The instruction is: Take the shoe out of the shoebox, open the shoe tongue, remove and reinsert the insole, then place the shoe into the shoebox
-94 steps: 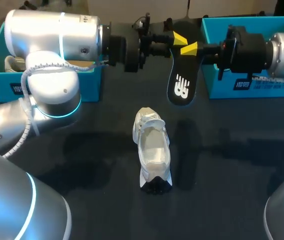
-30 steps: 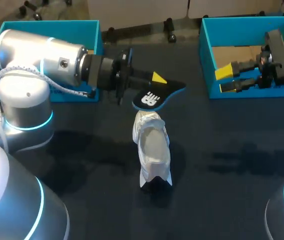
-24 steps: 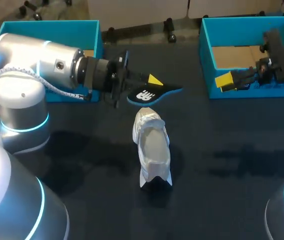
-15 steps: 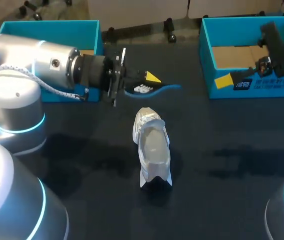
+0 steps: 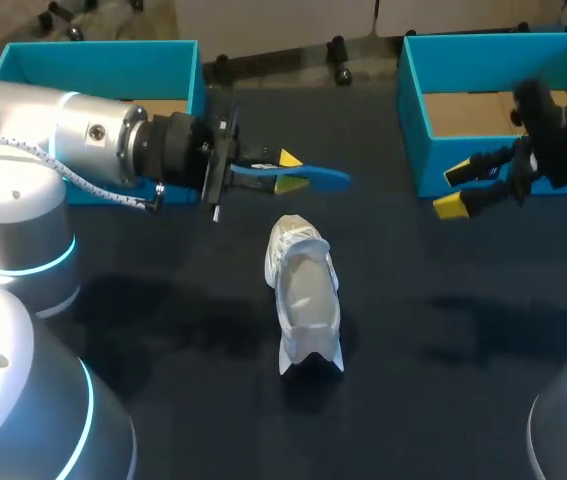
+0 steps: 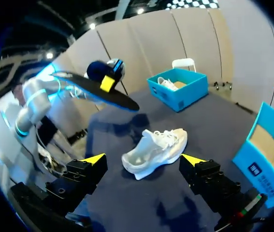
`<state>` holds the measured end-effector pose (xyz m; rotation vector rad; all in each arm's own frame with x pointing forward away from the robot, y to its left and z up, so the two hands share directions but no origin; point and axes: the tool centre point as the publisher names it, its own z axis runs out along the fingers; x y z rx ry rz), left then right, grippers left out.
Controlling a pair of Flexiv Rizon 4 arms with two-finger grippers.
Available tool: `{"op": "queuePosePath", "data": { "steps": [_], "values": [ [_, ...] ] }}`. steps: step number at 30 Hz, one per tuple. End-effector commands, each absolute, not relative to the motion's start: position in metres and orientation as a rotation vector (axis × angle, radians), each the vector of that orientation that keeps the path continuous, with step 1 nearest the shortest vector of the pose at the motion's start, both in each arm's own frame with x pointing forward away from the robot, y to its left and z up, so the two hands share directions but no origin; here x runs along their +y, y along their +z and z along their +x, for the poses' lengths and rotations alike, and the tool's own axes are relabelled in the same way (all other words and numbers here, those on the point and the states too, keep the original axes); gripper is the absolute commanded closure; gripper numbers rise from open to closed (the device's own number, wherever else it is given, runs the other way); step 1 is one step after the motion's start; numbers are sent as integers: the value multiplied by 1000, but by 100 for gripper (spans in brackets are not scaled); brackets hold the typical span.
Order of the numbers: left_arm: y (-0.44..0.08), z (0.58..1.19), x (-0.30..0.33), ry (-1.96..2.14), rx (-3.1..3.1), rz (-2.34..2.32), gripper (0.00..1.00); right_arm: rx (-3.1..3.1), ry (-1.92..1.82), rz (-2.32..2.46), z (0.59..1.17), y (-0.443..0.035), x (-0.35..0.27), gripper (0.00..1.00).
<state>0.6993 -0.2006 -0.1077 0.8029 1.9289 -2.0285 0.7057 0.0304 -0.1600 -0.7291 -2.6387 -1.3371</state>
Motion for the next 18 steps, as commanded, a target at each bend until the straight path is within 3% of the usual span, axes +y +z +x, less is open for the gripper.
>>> {"op": "queuePosePath", "data": {
  "steps": [1, 18],
  "values": [
    [-112, 687, -192, -2031, 1928, 769, 100, -2728, -1342, -722, 695, -172, 33, 0],
    [-142, 659, -185, -2141, 1990, 621, 100, -2732, -1315, -577, 688, -231, 63, 0]
  ]
}}
